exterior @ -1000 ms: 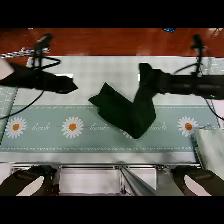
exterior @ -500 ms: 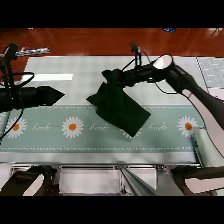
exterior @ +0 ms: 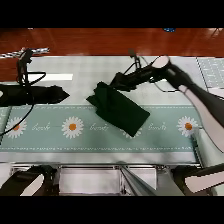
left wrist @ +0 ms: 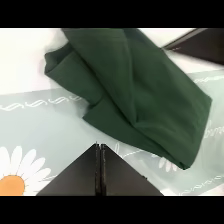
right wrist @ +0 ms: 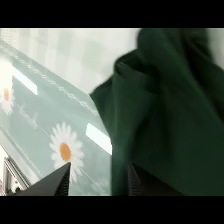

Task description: Fold the shirts.

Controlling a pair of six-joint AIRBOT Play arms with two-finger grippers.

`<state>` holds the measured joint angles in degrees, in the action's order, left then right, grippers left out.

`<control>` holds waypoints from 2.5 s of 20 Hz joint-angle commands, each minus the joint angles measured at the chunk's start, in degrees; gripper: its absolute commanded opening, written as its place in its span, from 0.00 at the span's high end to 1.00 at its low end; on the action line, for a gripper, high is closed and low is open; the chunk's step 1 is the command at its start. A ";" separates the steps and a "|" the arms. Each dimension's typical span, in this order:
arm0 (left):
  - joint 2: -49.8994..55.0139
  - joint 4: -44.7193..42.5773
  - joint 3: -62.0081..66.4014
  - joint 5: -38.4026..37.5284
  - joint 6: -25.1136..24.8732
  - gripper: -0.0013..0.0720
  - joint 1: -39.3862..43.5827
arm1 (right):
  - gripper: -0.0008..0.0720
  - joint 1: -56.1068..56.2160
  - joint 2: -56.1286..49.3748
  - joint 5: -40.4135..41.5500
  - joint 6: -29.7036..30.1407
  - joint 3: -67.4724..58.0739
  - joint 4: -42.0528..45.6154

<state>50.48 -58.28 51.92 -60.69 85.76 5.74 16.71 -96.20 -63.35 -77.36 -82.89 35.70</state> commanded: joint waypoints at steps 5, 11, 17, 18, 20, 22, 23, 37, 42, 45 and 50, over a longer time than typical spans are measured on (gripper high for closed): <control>2.91 0.50 -0.09 1.18 -0.22 0.96 0.00 | 0.43 -17.44 29.42 -9.11 -8.81 12.96 30.10; 2.91 1.33 -0.09 1.29 -0.63 0.96 2.67 | 0.43 -20.06 52.15 18.64 -29.20 55.08 26.47; 2.95 1.33 -0.09 2.23 -0.61 0.96 6.29 | 0.43 -18.64 42.21 21.18 -7.89 63.49 -3.28; 2.95 1.33 -0.09 2.23 -0.59 0.96 6.60 | 0.43 -16.59 39.32 21.22 -4.66 63.49 -7.52; 2.95 1.33 -0.09 2.25 -0.59 0.96 6.67 | 0.43 -11.89 33.62 21.81 -0.02 63.30 -13.66; 2.95 1.33 -0.09 2.23 -0.55 0.96 6.67 | 0.43 -8.55 28.81 22.67 3.06 61.94 -17.88; 2.95 1.33 -0.09 2.23 -0.42 0.96 6.67 | 0.43 -7.06 26.53 22.71 4.57 60.54 -19.76; 2.95 1.33 -0.09 3.52 -0.42 0.96 6.67 | 0.96 -3.61 16.74 0.98 -10.36 -3.13 22.84; 2.95 1.29 -0.09 3.50 -0.44 0.96 6.67 | 0.96 -11.13 18.03 -11.45 -11.85 -21.00 26.36; 2.95 1.36 -0.09 3.52 -0.37 0.96 6.67 | 0.96 -20.46 21.81 -18.12 -14.25 -23.69 27.34; 2.95 4.98 -0.07 4.81 2.36 0.96 6.67 | 0.96 -38.97 28.20 -27.30 -18.21 -23.69 27.50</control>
<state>53.41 -55.40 51.86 -56.64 87.09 12.36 -12.75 -71.31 -84.18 -92.90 -105.56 62.37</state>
